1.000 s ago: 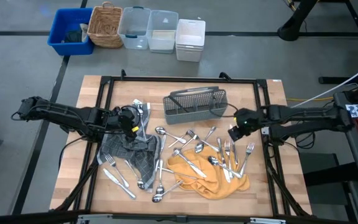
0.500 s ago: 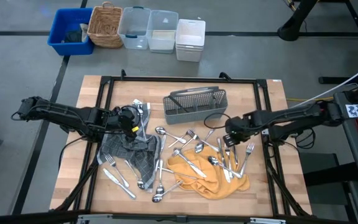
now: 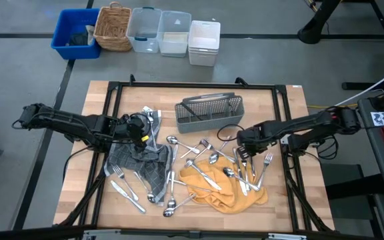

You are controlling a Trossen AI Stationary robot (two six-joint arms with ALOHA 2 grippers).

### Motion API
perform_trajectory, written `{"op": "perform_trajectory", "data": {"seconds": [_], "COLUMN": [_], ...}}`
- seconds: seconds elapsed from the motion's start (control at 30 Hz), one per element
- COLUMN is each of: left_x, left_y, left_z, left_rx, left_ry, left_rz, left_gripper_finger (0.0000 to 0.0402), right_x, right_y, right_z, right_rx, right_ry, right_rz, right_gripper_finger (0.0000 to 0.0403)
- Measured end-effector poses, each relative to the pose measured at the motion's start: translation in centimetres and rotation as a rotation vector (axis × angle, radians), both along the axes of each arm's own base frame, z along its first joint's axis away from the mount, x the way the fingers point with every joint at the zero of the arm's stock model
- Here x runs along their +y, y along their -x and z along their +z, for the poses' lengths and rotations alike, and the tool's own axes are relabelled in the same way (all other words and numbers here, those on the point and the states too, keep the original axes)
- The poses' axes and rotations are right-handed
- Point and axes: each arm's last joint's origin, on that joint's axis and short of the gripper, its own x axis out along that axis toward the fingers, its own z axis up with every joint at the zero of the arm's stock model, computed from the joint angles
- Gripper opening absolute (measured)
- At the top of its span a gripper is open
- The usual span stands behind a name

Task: Sort silverware
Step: Put the silver knife into the gray utensil holder

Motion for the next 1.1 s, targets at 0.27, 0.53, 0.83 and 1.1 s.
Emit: {"op": "perform_trajectory", "data": {"seconds": [0.27,0.53,0.83,1.1], "left_x": [0.0,0.0,0.0,0.0], "left_y": [0.0,0.0,0.0,0.0], "left_z": [0.0,0.0,0.0,0.0], "left_rx": [0.005,0.005,0.005,0.005], "left_ry": [-0.007,-0.007,-0.007,-0.007], "left_rz": [-0.011,-0.011,-0.011,-0.011], "left_gripper_finger": [0.0074,0.0074,0.0074,0.0074], "right_x": [0.0,0.0,0.0,0.1], "right_y": [-0.3,-0.8,-0.2,-0.1], "right_z": [-0.7,-1.2,-2.3,-3.2], "right_rx": [0.04,0.028,0.027,-0.02], "right_ry": [0.002,-0.004,-0.016,-0.027], "right_rz": [0.0,0.0,-0.044,-0.044], "right_gripper_finger": [0.0104,0.0104,0.0104,0.0104]}}
